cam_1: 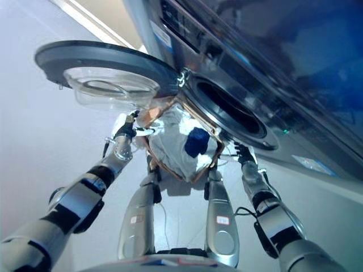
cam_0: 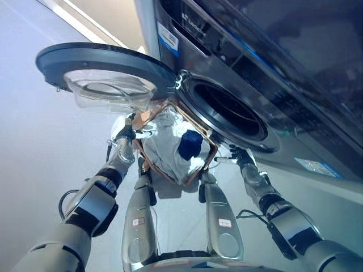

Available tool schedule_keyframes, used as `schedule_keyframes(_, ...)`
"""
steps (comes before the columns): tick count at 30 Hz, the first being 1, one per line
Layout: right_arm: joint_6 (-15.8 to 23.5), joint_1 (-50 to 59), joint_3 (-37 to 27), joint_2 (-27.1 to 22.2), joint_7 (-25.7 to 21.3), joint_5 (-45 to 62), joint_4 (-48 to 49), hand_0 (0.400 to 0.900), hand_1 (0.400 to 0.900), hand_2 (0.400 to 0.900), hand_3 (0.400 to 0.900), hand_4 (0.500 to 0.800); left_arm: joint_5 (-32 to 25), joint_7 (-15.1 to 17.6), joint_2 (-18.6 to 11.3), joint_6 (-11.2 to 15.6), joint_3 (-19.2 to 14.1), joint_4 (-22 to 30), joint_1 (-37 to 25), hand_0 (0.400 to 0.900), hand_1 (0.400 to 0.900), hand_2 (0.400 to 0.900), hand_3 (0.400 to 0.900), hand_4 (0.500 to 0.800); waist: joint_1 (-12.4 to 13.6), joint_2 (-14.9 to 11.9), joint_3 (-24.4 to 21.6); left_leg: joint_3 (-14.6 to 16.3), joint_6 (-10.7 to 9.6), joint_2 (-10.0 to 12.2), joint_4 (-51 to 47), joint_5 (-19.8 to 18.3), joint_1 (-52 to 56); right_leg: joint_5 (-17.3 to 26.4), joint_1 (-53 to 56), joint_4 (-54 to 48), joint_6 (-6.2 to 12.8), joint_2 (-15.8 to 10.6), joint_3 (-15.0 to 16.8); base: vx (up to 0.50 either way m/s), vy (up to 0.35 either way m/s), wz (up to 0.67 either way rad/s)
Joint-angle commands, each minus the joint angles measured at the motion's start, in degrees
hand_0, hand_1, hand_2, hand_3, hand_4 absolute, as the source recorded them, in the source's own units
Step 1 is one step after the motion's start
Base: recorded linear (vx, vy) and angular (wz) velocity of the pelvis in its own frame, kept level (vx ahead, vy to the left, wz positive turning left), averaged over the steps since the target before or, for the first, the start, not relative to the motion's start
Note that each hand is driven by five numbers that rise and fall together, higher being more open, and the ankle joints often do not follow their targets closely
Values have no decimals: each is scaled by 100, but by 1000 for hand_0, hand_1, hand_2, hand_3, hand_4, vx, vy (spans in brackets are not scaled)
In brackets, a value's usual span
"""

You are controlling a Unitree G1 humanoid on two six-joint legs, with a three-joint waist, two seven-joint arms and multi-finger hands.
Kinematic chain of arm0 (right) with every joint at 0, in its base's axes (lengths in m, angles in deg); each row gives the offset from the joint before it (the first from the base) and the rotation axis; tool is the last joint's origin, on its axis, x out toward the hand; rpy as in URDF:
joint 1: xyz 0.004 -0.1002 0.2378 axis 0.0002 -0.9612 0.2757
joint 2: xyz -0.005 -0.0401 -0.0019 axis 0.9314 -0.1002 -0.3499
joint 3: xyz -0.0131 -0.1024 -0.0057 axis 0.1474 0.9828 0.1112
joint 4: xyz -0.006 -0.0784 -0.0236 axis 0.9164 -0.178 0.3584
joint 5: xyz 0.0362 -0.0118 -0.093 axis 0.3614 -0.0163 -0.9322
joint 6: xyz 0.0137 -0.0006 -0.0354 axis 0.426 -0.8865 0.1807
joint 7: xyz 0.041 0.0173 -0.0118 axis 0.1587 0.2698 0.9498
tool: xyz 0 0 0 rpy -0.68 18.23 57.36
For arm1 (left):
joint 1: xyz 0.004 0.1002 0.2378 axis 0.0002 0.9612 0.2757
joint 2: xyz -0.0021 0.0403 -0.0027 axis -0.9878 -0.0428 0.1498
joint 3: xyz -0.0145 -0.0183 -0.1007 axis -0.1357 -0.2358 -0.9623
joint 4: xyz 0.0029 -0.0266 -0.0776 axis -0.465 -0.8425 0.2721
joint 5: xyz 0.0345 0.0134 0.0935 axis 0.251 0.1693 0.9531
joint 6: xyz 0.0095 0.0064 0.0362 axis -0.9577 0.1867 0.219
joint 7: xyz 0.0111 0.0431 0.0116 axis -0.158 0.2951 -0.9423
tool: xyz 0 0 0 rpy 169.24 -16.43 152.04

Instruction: Put the clothes in the basket into the washing machine.

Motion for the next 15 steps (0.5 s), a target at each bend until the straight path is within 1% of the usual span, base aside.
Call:
schedule_keyframes(1,341,-67,190,-297,-356,244,514,900,900,900,900,800,230,254,-187,134,9,-125,-328,900,900,900,900,800,-128,-92,-419,-461,-177,207,311,276,-967,467,-465,-127,371,-70,116,-77,-6,-23)
schedule_keyframes(4,470,-49,221,-317,-494,230,908,900,900,900,900,800,345,474,-217,98,79,-119,-622,900,900,900,900,800,-272,-128,-413,-463,-217,273,502,255,-1495,564,-1039,-83,394,-59,205,-88,-2,-15)
schedule_keyframes(6,558,-84,188,-349,-593,245,1196,900,900,900,900,800,319,524,-257,85,81,-98,-734,900,900,900,900,800,-383,-139,-447,-466,-244,312,615,236,-1847,620,-1384,-50,418,-70,247,-73,5,-11)
schedule_keyframes(7,581,-111,169,-366,-624,265,1288,900,900,900,900,800,299,517,-266,95,95,-86,-796,900,900,900,900,800,-422,-132,-475,-472,-255,313,655,222,-1994,639,-1552,-33,418,-68,266,-58,-1,-9)
schedule_keyframes(9,644,-171,127,-404,-732,250,1447,900,900,900,900,800,255,592,-252,115,76,-6,-831,900,900,900,900,800,-479,-110,-523,-521,-250,304,820,180,-2309,663,-1898,56,415,-56,296,-49,-10,-7)
schedule_keyframes(11,728,-249,63,-438,-842,262,1642,900,900,900,900,800,262,680,-229,114,124,95,-871,900,900,900,900,800,-515,-83,-569,-542,-231,304,977,133,-2607,653,-2219,198,404,-45,346,-51,-7,-9)
schedule_keyframes(15,853,-386,-48,-482,-1007,319,2082,900,900,900,900,800,188,789,-227,109,152,211,-1109,900,900,900,900,800,-614,-64,-622,-602,-213,273,1285,47,-3176,636,-2828,490,392,-16,418,-47,-19,-5)
